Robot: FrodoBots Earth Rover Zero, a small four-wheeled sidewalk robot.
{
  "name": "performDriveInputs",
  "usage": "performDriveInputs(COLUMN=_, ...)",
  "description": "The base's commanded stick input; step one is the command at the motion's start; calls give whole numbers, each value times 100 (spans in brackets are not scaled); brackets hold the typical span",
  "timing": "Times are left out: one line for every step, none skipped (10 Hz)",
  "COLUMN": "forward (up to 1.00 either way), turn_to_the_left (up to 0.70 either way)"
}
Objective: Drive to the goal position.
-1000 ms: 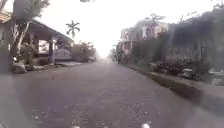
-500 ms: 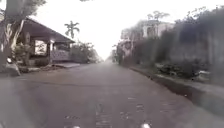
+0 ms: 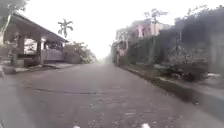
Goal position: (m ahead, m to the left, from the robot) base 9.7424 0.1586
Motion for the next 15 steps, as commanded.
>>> performDriveInputs(forward=100, turn_to_the_left=0)
performDriveInputs(forward=100, turn_to_the_left=0)
performDriveInputs(forward=100, turn_to_the_left=0)
performDriveInputs(forward=100, turn_to_the_left=0)
performDriveInputs(forward=100, turn_to_the_left=0)
performDriveInputs(forward=100, turn_to_the_left=0)
performDriveInputs(forward=100, turn_to_the_left=0)
performDriveInputs(forward=100, turn_to_the_left=0)
performDriveInputs(forward=100, turn_to_the_left=0)
performDriveInputs(forward=100, turn_to_the_left=0)
performDriveInputs(forward=100, turn_to_the_left=0)
performDriveInputs(forward=100, turn_to_the_left=0)
performDriveInputs(forward=100, turn_to_the_left=0)
performDriveInputs(forward=100, turn_to_the_left=0)
performDriveInputs(forward=100, turn_to_the_left=0)
